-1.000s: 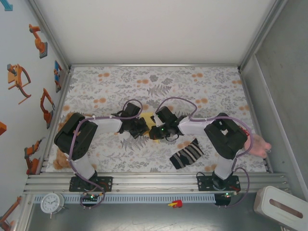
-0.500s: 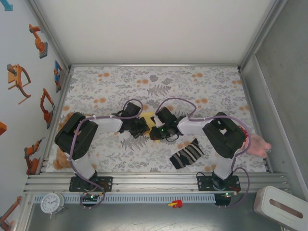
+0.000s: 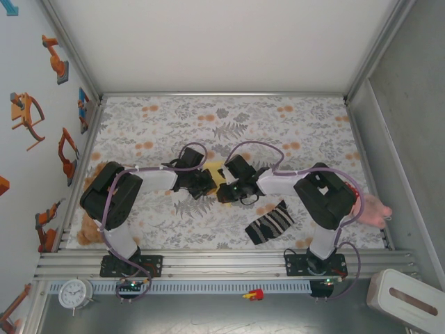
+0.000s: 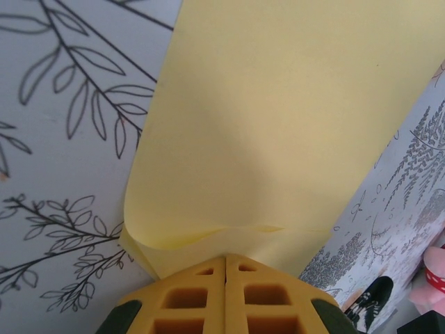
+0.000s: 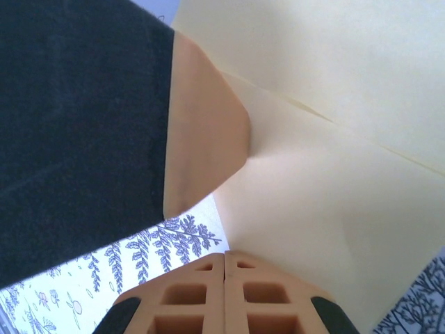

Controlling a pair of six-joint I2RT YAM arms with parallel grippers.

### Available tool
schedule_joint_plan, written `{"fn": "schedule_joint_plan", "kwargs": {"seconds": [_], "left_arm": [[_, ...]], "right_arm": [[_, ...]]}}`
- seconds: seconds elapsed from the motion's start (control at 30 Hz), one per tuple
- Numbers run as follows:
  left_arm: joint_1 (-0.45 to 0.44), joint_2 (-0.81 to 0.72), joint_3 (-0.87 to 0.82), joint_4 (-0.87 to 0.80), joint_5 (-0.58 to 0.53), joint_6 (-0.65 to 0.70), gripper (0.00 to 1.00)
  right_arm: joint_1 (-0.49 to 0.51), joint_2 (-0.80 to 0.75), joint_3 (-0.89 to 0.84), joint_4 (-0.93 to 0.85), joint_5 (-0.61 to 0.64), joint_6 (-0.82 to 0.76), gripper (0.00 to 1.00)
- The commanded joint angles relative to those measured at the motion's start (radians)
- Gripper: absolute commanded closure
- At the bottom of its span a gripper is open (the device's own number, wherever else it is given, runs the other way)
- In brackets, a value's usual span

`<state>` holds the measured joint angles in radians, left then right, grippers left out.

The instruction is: Fold a paper plane with a square sheet of paper (pick it up from the middle)

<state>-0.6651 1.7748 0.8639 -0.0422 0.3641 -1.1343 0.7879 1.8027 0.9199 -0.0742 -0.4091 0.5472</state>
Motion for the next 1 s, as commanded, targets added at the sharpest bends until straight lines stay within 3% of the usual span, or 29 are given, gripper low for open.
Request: {"fn": "schedule_joint_plan", "kwargs": {"seconds": [0.0,0.63,0.97], "left_arm": [[0.01,0.076,-0.037,-0.146,-0.091,0.03,0.96],[0.016,0.074,-0.03,-0.162,-0.087,0.044,0.96],[0.015,0.073,-0.019,-0.161,-0.078,0.047,0.96]], "right_arm": [[0.003,-0.054,-0.036,-0.058,0.022,-0.028,1.0],[-0.005,-0.125,-0.149,-0.113,0.082,-0.046,1.0],[-0.005,-0.226,-0.12,-0.046,0.004,0.0,1.0]]}}
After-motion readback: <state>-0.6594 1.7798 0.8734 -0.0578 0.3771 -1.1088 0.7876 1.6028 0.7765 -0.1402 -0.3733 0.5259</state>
